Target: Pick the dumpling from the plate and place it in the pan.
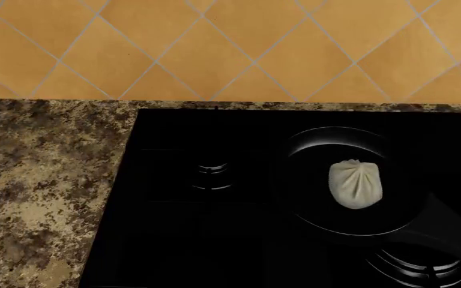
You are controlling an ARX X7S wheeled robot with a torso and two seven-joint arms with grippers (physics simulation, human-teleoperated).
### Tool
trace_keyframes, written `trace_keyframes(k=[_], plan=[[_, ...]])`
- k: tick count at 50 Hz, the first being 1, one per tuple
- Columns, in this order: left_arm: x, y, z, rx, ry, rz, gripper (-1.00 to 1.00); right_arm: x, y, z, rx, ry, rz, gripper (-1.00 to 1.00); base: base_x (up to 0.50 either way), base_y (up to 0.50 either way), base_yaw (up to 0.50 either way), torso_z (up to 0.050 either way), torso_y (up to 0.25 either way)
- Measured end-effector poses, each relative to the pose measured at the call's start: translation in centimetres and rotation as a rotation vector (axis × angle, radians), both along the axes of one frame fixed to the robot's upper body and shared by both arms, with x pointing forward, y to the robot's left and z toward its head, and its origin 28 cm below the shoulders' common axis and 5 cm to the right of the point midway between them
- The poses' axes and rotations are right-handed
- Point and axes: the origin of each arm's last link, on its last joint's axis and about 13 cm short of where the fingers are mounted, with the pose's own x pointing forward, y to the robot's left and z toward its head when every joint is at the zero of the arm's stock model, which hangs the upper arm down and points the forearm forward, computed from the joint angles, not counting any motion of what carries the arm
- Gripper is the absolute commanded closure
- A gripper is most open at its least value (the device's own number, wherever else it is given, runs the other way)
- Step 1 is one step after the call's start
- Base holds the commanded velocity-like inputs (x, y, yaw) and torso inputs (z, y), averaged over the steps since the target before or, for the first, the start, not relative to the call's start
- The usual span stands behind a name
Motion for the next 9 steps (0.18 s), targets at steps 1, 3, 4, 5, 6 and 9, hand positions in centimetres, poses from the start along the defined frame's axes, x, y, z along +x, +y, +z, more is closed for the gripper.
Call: trace_keyframes(k=[1, 3, 4, 5, 6, 9], plan=[[-0.2, 0.1, 0.0, -0.001, -0.001, 0.003, -1.00, -0.2, -0.1, 0.0, 0.000, -0.001, -0.003, -1.00, 0.00, 0.00, 0.00, 0.000, 0.000], [-0.4, 0.2, 0.0, -0.002, -0.002, 0.009, -1.00, -0.5, -0.2, 0.1, -0.001, -0.004, -0.008, -1.00, 0.00, 0.00, 0.00, 0.000, 0.000], [-0.6, 0.3, 0.0, -0.003, -0.002, 0.012, -1.00, -0.6, -0.3, 0.1, -0.001, -0.006, -0.011, -1.00, 0.00, 0.00, 0.00, 0.000, 0.000], [-0.7, 0.3, 0.0, -0.003, -0.003, 0.015, -1.00, -0.8, -0.4, 0.1, -0.001, -0.007, -0.013, -1.00, 0.00, 0.00, 0.00, 0.000, 0.000], [-0.9, 0.4, 0.1, -0.004, -0.004, 0.018, -1.00, -0.9, -0.4, 0.1, -0.001, -0.008, -0.016, -1.00, 0.00, 0.00, 0.00, 0.000, 0.000], [-1.3, 0.6, 0.1, -0.004, -0.007, 0.026, -1.00, -1.4, -0.6, 0.1, -0.001, -0.012, -0.023, -1.00, 0.00, 0.00, 0.00, 0.000, 0.000]])
